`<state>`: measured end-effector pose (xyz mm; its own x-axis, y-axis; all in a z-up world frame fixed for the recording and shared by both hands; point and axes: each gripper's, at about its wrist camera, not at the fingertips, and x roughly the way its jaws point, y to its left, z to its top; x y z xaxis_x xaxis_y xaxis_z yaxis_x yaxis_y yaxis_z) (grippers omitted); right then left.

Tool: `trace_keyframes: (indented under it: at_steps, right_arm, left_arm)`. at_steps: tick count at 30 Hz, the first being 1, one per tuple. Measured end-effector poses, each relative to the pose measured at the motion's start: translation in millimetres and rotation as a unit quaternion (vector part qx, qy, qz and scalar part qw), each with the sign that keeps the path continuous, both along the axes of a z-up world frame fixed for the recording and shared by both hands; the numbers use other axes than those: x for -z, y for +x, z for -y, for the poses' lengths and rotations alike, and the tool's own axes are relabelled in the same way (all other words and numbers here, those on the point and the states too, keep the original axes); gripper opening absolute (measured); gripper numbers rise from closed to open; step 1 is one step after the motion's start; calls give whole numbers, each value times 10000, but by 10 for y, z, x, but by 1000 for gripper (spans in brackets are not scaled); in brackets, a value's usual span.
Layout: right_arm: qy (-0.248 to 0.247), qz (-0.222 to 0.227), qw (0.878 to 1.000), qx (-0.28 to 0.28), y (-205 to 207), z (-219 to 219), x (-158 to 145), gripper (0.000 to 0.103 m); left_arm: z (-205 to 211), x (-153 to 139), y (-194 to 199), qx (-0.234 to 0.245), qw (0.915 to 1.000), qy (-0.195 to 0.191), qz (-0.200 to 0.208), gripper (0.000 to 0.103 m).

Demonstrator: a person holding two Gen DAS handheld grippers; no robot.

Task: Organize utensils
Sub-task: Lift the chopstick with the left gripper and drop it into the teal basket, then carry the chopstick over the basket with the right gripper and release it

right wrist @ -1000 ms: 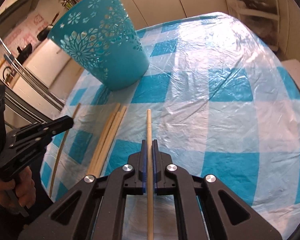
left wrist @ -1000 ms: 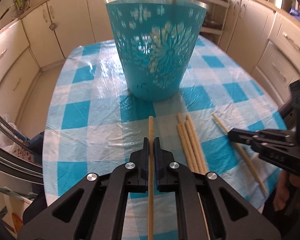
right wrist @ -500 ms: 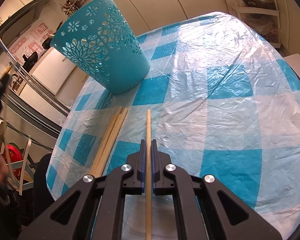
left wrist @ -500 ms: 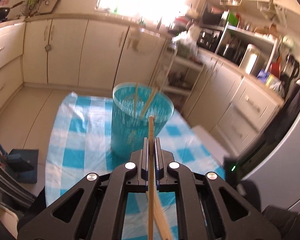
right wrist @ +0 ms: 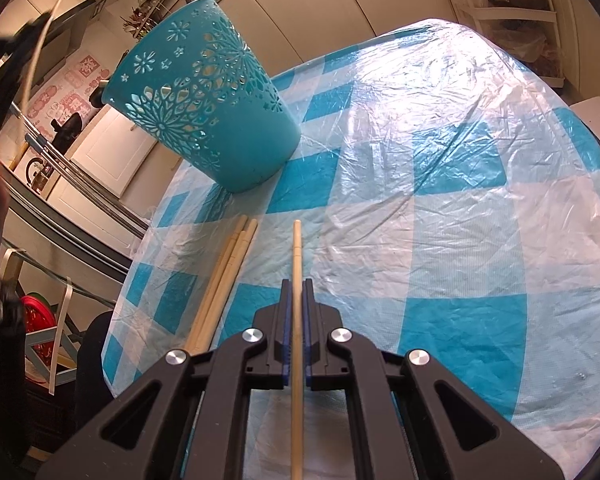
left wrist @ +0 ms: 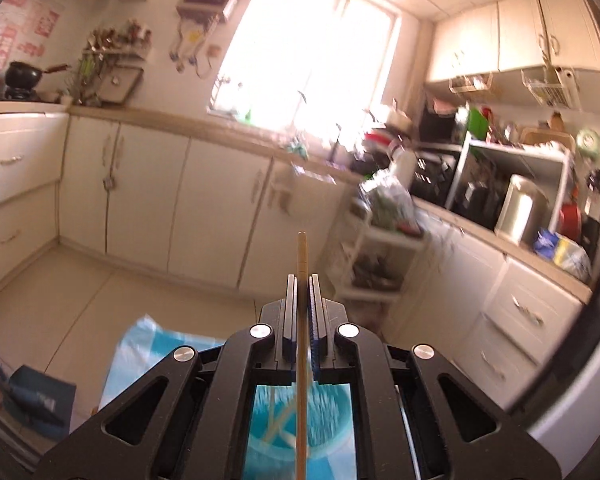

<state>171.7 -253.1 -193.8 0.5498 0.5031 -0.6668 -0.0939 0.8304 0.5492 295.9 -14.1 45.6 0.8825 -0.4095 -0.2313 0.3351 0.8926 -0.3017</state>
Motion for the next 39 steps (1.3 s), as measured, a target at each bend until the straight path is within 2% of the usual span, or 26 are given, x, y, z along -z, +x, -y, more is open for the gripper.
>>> trace_keyframes:
  at_steps: [4,11,19,25,27,28,29,32,35,39]
  right_arm:
    - [31,0,10000,1,1,6,4,4]
    - [108,-24,9999,12,9,5,12,4]
    - [110,-26,9999,16,8,1,14,4]
    - [15,-11,10000,5,-2,-19,3,4]
    - [-78,-5,10000,-20,-1,-40,-11,4]
    - [-124,-5,9999,-37,5,-55,-17,4]
    - [-177,-6,9998,-62,8,-69,-25,4]
    - [-348,-81,9992,-151,27,-119,-66,8]
    - [-717,-96,9969,-320,38,-222,-126,15]
    - [-1399,-169,9884,-559,91,-387,-190,16]
  left_arm:
    - [104,-10,344,-285,9994,-120,147,5]
    - [253,246,665,-520,9985,130,142,5]
    - [287,609,616,-623,9968,500,22,5]
    - [304,814,497,-437,9939,944,-367,6]
    - [289,858,453,-381,9918,1089,-547,11]
    - [258,868,414,-404,9909,1132,-610,19]
    - [228,876,377,-433,9905,1140,-641,31]
    - [51,841,163,-616,9893,1153,-648,53]
    - [-136,820,-59,-712,9886,1149,-669,63]
    - [-422,882,-358,-811,9867,1116,-859,72]
